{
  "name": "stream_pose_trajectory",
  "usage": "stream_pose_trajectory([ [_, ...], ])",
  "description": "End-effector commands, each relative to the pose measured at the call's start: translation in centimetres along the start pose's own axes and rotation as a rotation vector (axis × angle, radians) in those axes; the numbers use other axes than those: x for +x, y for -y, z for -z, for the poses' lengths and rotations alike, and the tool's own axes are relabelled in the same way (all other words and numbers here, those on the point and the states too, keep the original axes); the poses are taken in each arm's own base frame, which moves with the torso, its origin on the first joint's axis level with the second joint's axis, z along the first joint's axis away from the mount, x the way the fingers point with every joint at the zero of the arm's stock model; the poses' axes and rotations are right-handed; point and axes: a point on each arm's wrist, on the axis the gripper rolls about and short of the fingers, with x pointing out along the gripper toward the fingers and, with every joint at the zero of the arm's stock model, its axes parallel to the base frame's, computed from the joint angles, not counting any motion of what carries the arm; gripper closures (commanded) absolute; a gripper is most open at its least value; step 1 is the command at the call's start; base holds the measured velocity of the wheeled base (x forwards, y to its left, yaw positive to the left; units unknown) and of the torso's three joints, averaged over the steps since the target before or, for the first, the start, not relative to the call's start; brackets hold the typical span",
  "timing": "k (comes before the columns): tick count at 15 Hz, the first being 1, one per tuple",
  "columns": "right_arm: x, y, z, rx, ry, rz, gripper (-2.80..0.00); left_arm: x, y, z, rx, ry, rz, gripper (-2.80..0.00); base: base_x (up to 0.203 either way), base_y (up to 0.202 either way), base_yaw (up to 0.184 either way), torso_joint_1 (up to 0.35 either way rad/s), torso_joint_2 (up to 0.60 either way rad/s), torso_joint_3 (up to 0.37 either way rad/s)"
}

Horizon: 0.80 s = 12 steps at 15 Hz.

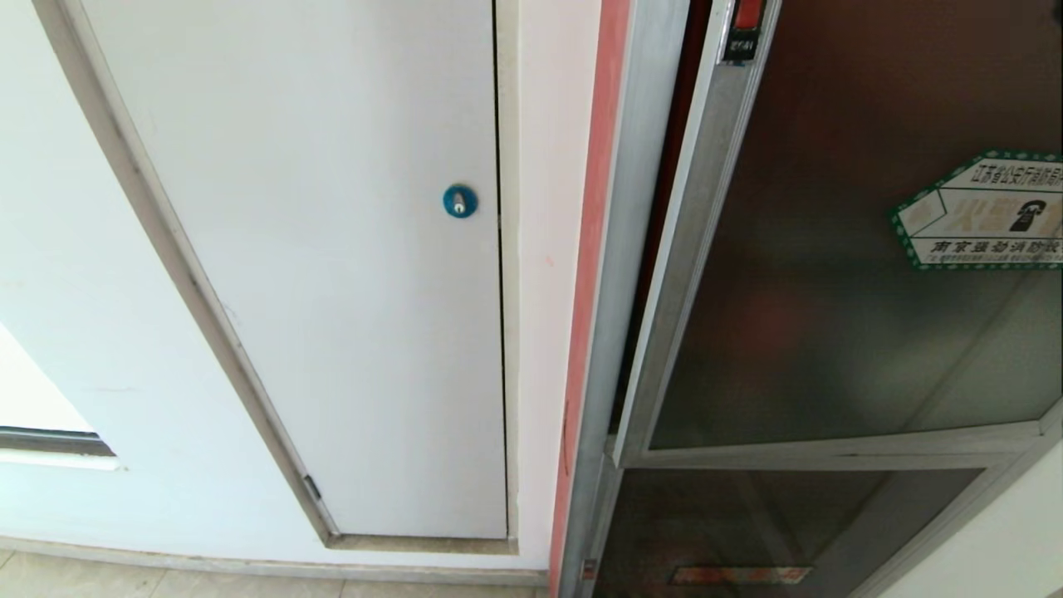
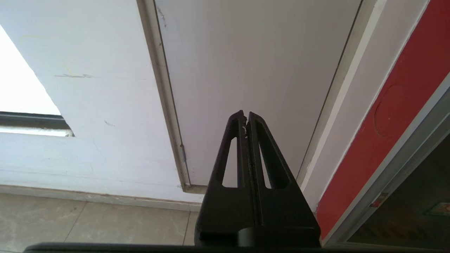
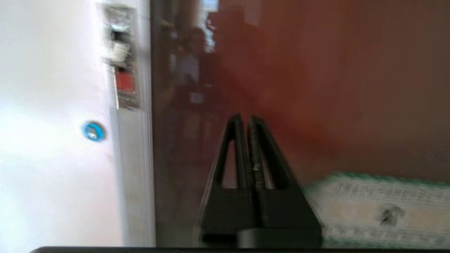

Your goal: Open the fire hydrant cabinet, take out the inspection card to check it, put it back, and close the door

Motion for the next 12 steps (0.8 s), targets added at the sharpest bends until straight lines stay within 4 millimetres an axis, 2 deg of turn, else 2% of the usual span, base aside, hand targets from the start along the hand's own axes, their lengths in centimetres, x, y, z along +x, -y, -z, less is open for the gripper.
stream_pose_trajectory([
  [1,-1.0,2.0,-0.4,-0.005,0.01,0.055,0.0,0.1,0.0,0.5,0.0,-0.02,-0.001,0.0,0.0,0.0,0.0,0.0,0.0,0.0],
  [5,-2.7,5.4,-0.4,-0.09,-0.035,0.215,0.0,0.1,0.0,0.6,0.0,-0.021,-0.001,0.0,0.0,0.0,0.0,0.0,0.0,0.0],
  [9,-5.2,8.6,-1.2,-0.162,-0.042,0.428,0.0,0.1,0.0,0.6,0.0,-0.021,-0.001,0.0,0.0,0.0,0.0,0.0,0.0,0.0],
  [11,-7.3,9.9,-1.6,-0.215,-0.046,0.584,0.0,0.1,0.0,0.6,0.0,-0.02,-0.001,0.0,0.0,0.0,0.0,0.0,0.0,0.0],
  [12,-9.1,10.3,-2.0,-0.23,-0.038,0.641,0.0,0.1,0.0,0.5,0.0,-0.02,-0.001,0.0,0.0,0.0,0.0,0.0,0.0,0.0],
])
